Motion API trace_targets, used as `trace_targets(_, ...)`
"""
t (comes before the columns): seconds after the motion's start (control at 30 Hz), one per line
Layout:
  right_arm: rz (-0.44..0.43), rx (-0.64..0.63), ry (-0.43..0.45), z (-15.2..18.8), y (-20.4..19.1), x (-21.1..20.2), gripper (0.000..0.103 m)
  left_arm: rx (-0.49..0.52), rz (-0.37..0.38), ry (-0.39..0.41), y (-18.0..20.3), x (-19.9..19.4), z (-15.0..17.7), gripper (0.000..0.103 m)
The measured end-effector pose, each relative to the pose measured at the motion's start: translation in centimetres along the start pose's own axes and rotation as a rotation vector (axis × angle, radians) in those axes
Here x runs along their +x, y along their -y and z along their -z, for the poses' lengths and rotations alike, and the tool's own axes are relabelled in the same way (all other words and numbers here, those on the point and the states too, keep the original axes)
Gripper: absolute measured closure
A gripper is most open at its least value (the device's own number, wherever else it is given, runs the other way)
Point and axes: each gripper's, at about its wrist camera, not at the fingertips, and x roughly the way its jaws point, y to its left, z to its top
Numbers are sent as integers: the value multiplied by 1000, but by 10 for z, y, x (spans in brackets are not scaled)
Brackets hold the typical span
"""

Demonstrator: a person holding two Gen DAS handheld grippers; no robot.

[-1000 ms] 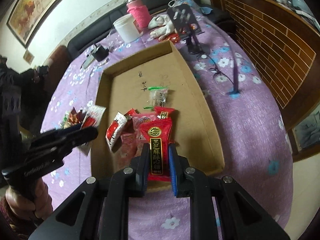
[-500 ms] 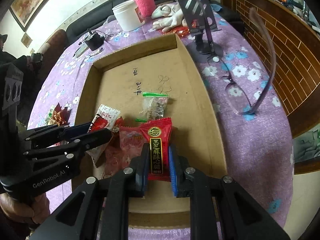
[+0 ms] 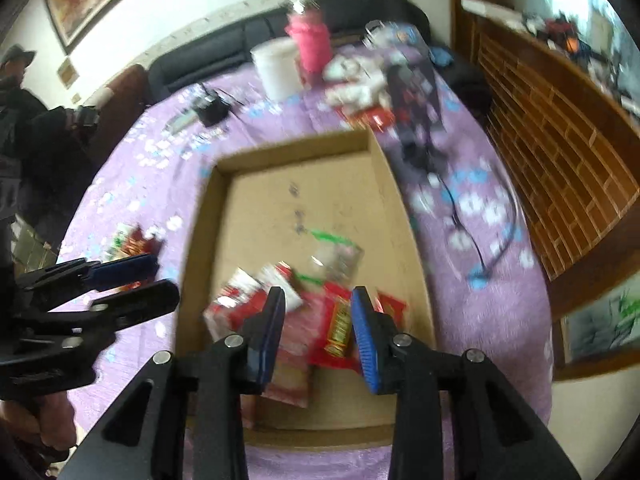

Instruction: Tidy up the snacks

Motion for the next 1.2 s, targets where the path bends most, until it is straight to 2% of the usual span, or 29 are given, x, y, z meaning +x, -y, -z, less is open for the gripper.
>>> trace_targets(0.1,-83,-92,14,-17,-47,0,70,-72,-55,100,-32,-56,15,50)
trace_targets(0.17,-158,-159,5,-24,-86,6,70,-154,-121,166,-64,-97,33,50)
trace_targets(0.27,-259,-251,-24,-26,-145,20,70,-295,-271,265,-115,-167,76,49)
trace_targets(0.37,-354,-342,-73,-20,-207,36,70,-457,-466,365,-160,-243,138,49)
trace_targets(0.43,-419,-411,-100,-15,-253,43,70,-614,-607,445,-189,-304,196,49)
trace_targets(0.5,-468,-467,-119,-8,-291,45,70,-750,-720,513,-203,-353,244,49)
trace_targets(0.57,-529,-523,-137,-2,-332,46,70,-924,-841,624,-207,-421,311,49)
trace_targets(0.67,-590,-611,-135,10,-384,38,70,-1146,-1044,761,-193,-506,402,49)
trace_targets(0.8,-666,-690,-136,21,-431,27,70,-1441,-1206,967,-152,-590,516,49)
trace_targets(0.87,-699,-717,-135,24,-444,21,70,-1577,-1328,1044,-119,-626,569,49)
trace_targets(0.97,-720,-730,-140,23,-458,20,70,-1729,-1447,1124,-74,-660,626,49)
trace_targets(1.03,-721,-736,-133,21,-461,20,70,-1788,-1513,1225,-38,-677,657,49)
trace_targets(1.07,-722,-739,-131,21,-462,19,70,-1806,-1545,1247,-24,-681,666,49)
trace_targets(1.13,-717,-734,-131,19,-461,22,70,-1844,-1660,1262,6,-690,678,49)
trace_targets(1.2,-709,-723,-137,16,-457,24,70,-1839,-1700,1274,22,-691,681,49)
